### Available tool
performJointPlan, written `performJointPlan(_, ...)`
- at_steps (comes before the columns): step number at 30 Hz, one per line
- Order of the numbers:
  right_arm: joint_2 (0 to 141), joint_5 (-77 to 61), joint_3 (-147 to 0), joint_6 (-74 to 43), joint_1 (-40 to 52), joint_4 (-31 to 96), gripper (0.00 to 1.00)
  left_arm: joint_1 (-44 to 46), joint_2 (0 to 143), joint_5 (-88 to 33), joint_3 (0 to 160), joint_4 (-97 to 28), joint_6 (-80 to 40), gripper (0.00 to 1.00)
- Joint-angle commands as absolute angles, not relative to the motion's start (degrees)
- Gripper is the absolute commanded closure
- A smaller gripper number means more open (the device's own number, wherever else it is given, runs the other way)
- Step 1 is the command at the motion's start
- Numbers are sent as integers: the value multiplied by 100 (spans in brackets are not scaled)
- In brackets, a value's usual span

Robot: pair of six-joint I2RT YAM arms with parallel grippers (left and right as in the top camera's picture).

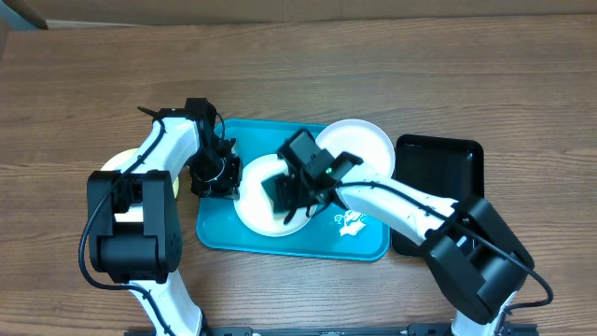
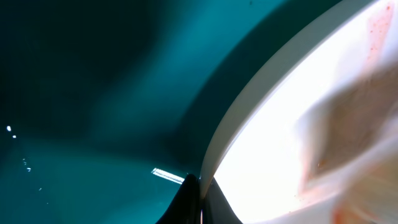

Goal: Clean dirty plates on tray and stack at the side

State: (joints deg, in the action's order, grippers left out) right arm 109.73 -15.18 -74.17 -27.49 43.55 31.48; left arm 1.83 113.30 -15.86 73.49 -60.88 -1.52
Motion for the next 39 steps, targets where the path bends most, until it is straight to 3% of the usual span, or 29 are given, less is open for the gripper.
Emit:
performJointPlan(1, 10538, -1573, -7881, -2652, 4141, 3225, 96, 158, 11343, -1656, 7391, -6086, -217, 96)
performJointPlan(13, 10044, -1026, -7940, -2508, 3566, 4532, 96, 156, 11319, -1647, 7432, -6080, -220, 96)
performJointPlan(26, 9249, -644, -7852, -2377, 1118, 6152, 96, 119, 9970, -375, 7695, -6080, -539, 96)
performJointPlan(33, 9249, -692, -7201, -2196, 499, 6101, 96, 132, 9362, 91, 7695, -6154, -674, 96)
performJointPlan(39, 9249, -687, -6110, -2075, 480, 5133, 96, 183, 8978, 543, 7695, -6171, -797, 96)
